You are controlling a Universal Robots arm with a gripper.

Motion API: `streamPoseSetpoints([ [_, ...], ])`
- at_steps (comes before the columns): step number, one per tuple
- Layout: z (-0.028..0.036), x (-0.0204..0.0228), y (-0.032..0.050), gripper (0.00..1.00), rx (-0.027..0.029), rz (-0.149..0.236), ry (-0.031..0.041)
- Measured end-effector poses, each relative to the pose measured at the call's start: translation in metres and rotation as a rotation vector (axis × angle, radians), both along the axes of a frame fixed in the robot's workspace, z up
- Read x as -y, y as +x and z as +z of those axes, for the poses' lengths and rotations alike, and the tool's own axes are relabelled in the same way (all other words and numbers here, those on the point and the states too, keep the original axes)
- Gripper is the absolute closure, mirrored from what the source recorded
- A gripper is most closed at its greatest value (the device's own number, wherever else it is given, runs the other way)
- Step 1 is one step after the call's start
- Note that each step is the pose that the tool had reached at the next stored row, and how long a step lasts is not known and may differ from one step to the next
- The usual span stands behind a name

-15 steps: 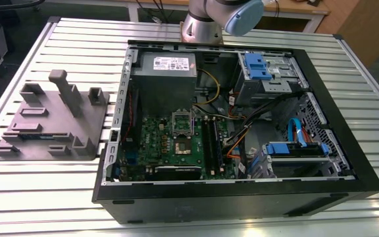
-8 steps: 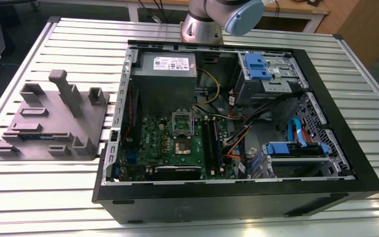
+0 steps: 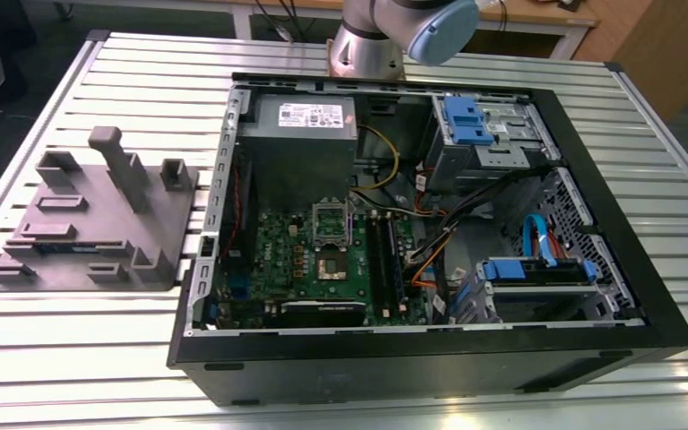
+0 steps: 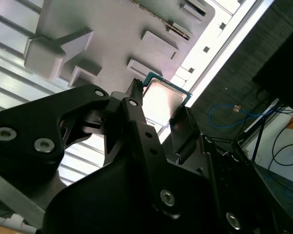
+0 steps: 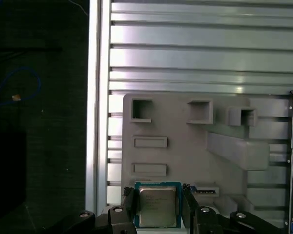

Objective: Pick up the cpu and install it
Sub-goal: 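Pick up the cpu and move it towards the insertion slot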

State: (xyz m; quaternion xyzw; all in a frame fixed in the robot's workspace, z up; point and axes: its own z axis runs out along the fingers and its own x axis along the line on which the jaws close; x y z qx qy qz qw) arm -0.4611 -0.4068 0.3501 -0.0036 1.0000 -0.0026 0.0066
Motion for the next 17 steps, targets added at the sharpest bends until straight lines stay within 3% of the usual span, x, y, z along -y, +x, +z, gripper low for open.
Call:
streamPoseSetpoints([
  [17, 0.0182, 0.0, 0.0, 0.53, 0.0, 0.0, 0.0],
])
